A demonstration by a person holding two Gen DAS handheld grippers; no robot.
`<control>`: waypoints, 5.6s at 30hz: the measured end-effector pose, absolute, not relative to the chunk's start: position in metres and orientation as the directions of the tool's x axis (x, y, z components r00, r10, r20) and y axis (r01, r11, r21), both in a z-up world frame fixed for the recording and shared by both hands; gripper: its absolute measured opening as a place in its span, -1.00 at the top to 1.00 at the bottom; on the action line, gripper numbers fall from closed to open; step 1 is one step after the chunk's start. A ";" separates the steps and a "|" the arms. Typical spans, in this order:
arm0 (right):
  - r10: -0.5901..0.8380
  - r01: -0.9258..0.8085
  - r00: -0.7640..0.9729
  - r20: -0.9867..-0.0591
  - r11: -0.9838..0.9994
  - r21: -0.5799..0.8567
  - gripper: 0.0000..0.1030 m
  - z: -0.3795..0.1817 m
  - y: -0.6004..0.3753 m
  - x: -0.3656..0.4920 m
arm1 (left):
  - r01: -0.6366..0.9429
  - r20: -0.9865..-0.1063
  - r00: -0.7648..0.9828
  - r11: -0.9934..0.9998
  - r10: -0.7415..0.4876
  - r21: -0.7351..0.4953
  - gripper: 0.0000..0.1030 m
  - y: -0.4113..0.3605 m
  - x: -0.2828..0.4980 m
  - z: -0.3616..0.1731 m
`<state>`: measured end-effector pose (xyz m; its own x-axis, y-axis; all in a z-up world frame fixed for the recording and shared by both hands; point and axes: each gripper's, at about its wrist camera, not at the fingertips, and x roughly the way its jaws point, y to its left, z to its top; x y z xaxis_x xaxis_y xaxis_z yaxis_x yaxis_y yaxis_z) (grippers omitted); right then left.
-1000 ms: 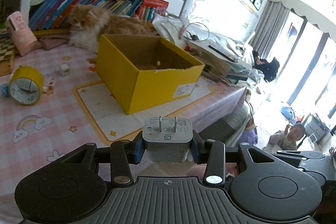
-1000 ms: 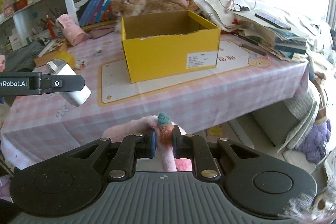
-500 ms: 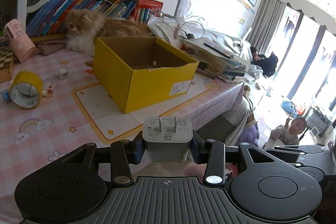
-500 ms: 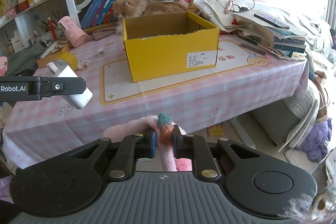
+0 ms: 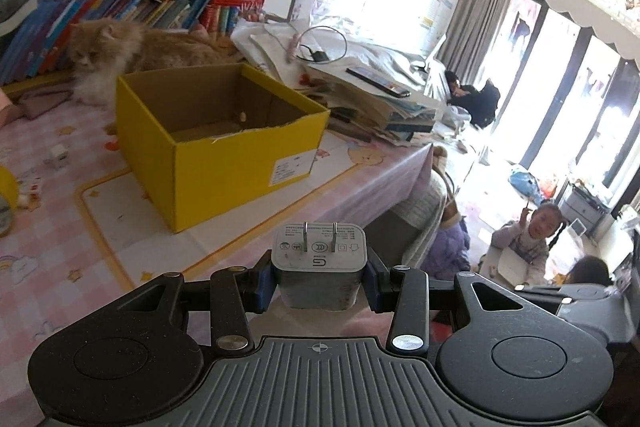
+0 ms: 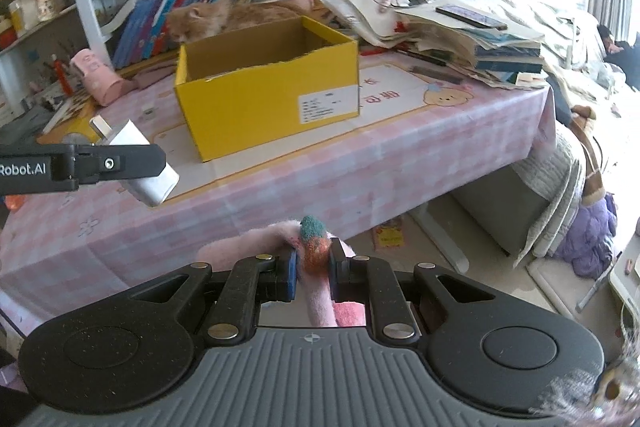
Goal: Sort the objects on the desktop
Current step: 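Carry the charger and plush toy with both tools over the yellow box, then open both tools to drop the charger and plush toy into the box, then withdraw both open tools from the box back toward the table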
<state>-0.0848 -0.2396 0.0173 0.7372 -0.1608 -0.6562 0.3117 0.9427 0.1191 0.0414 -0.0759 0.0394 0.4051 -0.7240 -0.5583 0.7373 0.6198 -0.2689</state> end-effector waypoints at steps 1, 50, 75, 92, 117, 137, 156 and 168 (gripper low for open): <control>-0.158 0.313 0.734 -0.660 0.942 0.122 0.74 0.016 -0.243 -0.083 | 0.736 -0.559 0.406 0.621 -0.723 -0.269 0.19 -0.080 0.043 0.040; 0.262 -0.264 0.809 -0.526 0.962 0.072 0.73 0.058 -0.356 0.195 | 0.401 -0.580 0.723 0.912 -0.375 -0.090 0.18 -0.193 0.203 0.060; 0.321 -0.316 0.697 -0.641 0.940 0.126 0.64 0.007 -0.367 0.219 | 0.385 -0.698 0.669 0.922 -0.254 0.034 0.18 -0.216 0.214 0.015; 0.320 -0.284 0.738 -0.594 0.946 0.158 0.27 0.015 -0.365 0.209 | 0.349 -0.565 0.781 0.936 -0.265 0.043 -0.13 -0.204 0.201 0.048; 0.136 -0.090 0.864 -0.485 0.989 0.117 -0.02 0.054 -0.344 0.145 | 0.404 -0.473 0.799 0.914 -0.371 -0.034 -0.33 -0.144 0.158 0.079; -0.063 0.115 0.860 -0.506 0.991 0.072 -0.02 0.036 -0.276 0.069 | 0.470 -0.485 0.767 0.882 -0.421 -0.022 -0.33 -0.056 0.110 0.063; 0.052 0.013 0.795 -0.604 0.995 0.102 -0.04 0.007 -0.167 0.016 | 0.380 -0.603 0.737 0.925 -0.305 -0.002 -0.48 0.039 0.053 0.022; 0.150 -0.121 0.762 -0.630 0.989 0.089 -0.12 0.006 -0.123 0.019 | 0.291 -0.623 0.743 0.956 -0.243 -0.026 -0.56 0.074 0.051 0.018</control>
